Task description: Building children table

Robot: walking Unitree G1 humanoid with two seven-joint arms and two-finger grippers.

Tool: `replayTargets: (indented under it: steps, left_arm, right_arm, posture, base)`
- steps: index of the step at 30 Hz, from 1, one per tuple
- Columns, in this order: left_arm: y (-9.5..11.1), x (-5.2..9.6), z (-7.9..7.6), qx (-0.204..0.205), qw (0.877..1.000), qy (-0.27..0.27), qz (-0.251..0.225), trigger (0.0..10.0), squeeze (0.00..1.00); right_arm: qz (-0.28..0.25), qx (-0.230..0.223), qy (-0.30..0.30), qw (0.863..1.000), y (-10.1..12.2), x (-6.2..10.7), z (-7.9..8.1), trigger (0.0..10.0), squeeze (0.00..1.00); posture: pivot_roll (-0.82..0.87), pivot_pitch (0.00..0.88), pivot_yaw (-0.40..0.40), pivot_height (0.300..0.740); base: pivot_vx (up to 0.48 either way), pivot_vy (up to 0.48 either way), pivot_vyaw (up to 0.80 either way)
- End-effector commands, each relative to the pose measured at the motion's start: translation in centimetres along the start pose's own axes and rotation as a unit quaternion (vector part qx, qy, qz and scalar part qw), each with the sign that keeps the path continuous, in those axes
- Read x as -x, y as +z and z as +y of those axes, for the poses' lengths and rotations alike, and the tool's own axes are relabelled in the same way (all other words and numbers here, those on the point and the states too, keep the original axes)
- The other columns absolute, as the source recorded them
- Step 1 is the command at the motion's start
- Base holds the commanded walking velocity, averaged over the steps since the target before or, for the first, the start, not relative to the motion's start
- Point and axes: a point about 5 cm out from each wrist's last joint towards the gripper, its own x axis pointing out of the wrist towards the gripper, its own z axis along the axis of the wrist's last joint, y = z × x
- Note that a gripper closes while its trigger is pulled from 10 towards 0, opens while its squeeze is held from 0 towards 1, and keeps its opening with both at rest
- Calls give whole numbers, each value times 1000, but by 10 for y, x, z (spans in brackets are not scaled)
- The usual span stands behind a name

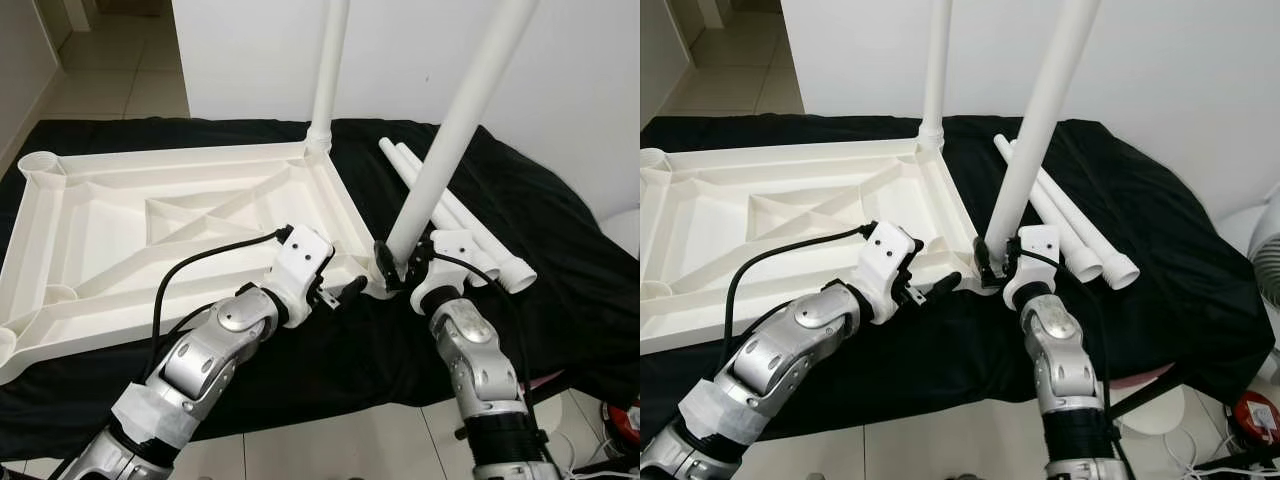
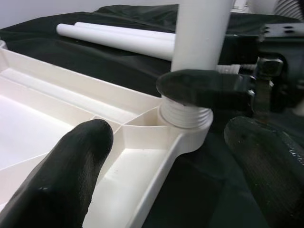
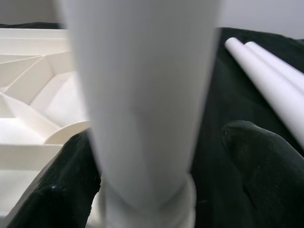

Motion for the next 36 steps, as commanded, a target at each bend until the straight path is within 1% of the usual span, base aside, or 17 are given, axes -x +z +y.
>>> replayTargets:
  steps: [1, 3, 4, 5, 8, 9, 10, 12, 14, 16, 17, 18, 25, 32, 33, 35, 36]
  left_arm:
    - [2, -2, -8, -6, 998, -66, 0, 10000, 0]
    - [2, -3, -8, -6, 998, -67, -1, 10000, 0]
    - [2, -3, -8, -6, 998, -67, -1, 10000, 0]
    - [3, -3, -8, -8, 998, -68, -2, 10000, 0]
    - [3, -4, -8, -8, 998, -68, -3, 10000, 0]
    - [4, -5, -7, -9, 998, -67, -4, 10000, 0]
    - [4, -5, -7, -9, 998, -67, -4, 10000, 0]
    - [5, -5, -6, -10, 998, -65, -6, 10000, 0]
    - [5, -5, -6, -10, 998, -65, -6, 10000, 0]
    - [5, -4, -5, -10, 998, -64, -6, 10000, 0]
    - [5, -3, -5, -10, 998, -61, -5, 10000, 0]
    - [5, -3, -4, -10, 998, -58, -5, 10000, 0]
    - [5, -1, -3, -9, 999, -53, -5, 10000, 0]
    - [4, -1, -3, -7, 999, -52, -4, 10000, 0]
    - [4, 0, -3, -8, 999, -53, -4, 10000, 0]
    - [4, -1, -3, -8, 998, -54, -3, 10000, 0]
    - [4, -1, -3, -8, 998, -55, -3, 10000, 0]
  right_arm:
    - [-1, 16, 34, 999, 1, -3, -3, 10000, 0]
    - [-3, 30, 66, 997, 3, -7, -4, 10000, 0]
    - [-3, 30, 66, 997, 3, -7, -4, 10000, 0]
    - [-2, 38, 90, 995, 4, -11, -4, 10000, 0]
    - [-2, 46, 109, 993, 5, -14, -3, 10000, 0]
    - [2, 49, 131, 990, 5, -18, -3, 10000, 0]
    - [2, 49, 131, 990, 5, -18, -3, 10000, 0]
    - [10, 62, 167, 984, 4, -26, -1, 10000, 0]
    - [10, 62, 167, 984, 4, -26, -1, 10000, 0]
    - [18, 64, 182, 981, 2, -29, 0, 10000, 0]
    - [31, 68, 196, 978, -2, -33, 0, 902, 0]
    - [43, 83, 202, 975, -5, -34, -1, 0, 0]
    - [57, 84, 207, 973, -10, -35, -4, 0, 0]
    - [62, 69, 213, 973, -15, -32, -4, 0, 0]
    - [63, 62, 209, 974, -17, -32, -6, 10000, 0]
    - [64, 51, 202, 976, -18, -32, -7, 10000, 0]
    - [67, 47, 185, 979, -19, -32, -8, 10000, 0]
  posture:
    - [33, 29, -87, 740]
    - [32, 30, -86, 740]
    - [32, 30, -86, 740]
    - [33, 29, -85, 740]
    - [34, 29, -85, 740]
    - [36, 28, -86, 740]
    - [36, 28, -86, 740]
    - [40, 27, -86, 740]
    - [40, 27, -86, 740]
    - [45, 29, -88, 740]
    - [51, 31, -92, 740]
    - [56, 32, -96, 740]
    - [57, 33, -98, 740]
    - [58, 38, -94, 740]
    - [56, 39, -92, 740]
    - [54, 40, -90, 740]
    - [53, 39, -89, 740]
  base:
    - [0, 0, 0]
    - [0, 0, 0]
    - [0, 0, 0]
    - [0, 0, 0]
    - [0, 0, 0]
    - [0, 0, 0]
    - [0, 0, 0]
    - [0, 0, 0]
    - [0, 0, 0]
    - [0, 0, 0]
    - [0, 0, 0]
    - [0, 0, 0]
    - [0, 0, 0]
    - [0, 0, 0]
    - [0, 0, 0]
    - [0, 0, 0]
    - [0, 0, 0]
